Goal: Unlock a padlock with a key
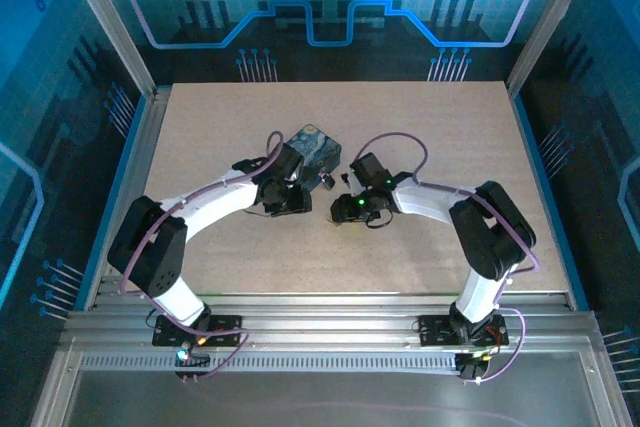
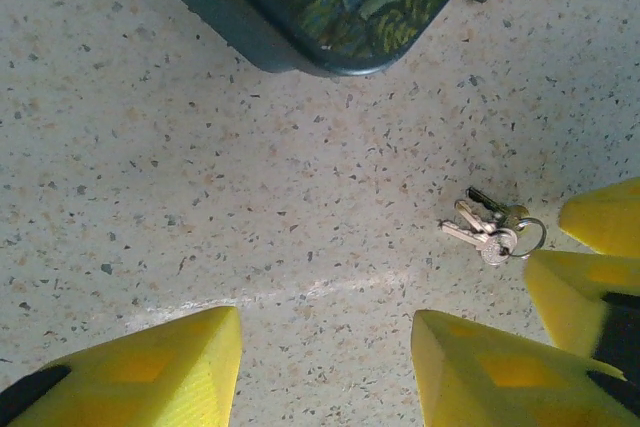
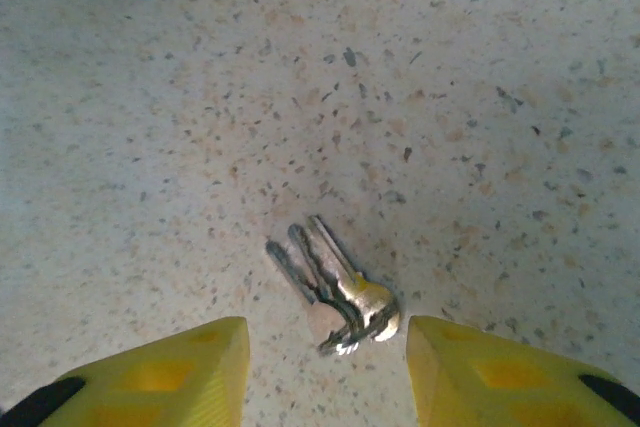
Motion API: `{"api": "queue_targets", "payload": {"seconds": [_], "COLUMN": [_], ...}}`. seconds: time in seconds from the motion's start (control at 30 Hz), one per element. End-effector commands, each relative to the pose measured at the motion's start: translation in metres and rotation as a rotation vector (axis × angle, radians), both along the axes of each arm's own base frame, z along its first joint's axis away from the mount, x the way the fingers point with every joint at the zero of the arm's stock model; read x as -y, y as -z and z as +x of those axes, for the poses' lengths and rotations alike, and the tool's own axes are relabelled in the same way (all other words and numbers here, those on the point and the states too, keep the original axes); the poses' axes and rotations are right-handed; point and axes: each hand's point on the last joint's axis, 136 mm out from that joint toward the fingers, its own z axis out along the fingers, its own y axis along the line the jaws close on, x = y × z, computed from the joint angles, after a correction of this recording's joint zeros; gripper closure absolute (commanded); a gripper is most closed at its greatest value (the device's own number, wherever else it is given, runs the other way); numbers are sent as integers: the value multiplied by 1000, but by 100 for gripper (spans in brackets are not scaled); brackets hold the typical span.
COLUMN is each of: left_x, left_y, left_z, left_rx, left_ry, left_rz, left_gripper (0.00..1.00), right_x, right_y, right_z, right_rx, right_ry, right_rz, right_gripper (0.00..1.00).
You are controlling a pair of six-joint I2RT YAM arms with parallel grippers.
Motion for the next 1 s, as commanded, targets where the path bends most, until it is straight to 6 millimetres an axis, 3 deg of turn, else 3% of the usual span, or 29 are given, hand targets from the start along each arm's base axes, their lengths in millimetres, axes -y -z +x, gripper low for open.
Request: {"api": "queue_targets", "payload": {"seconds": [0.0,0.33,0.63,0.8,0.97], "left_x": [-8,-24,-27,-11,13], "left_y": [-8,-17,-19,-7,7], "left_z": [1,1,-4,-13,-22], "left_rx": [23,54,55,9,-33], "left_ry": [-25,-61,-56,-49,-6], "left_rz": [-7,-24,-30,-110,-126], "left_gripper": [51,51,51,52,55], "right_x": [4,17,16,12,7], "right_y": [11,35,52,52,39], "right_z": [-5,-20,-20,-19,-12], "right_rx": [-13,-57,-84,-92,-78], "right_ry": [-3,32,83,92,104], "right_rz": [-147,-308,-238,-114,46], "right_gripper": [55,63,85,94,98]}}
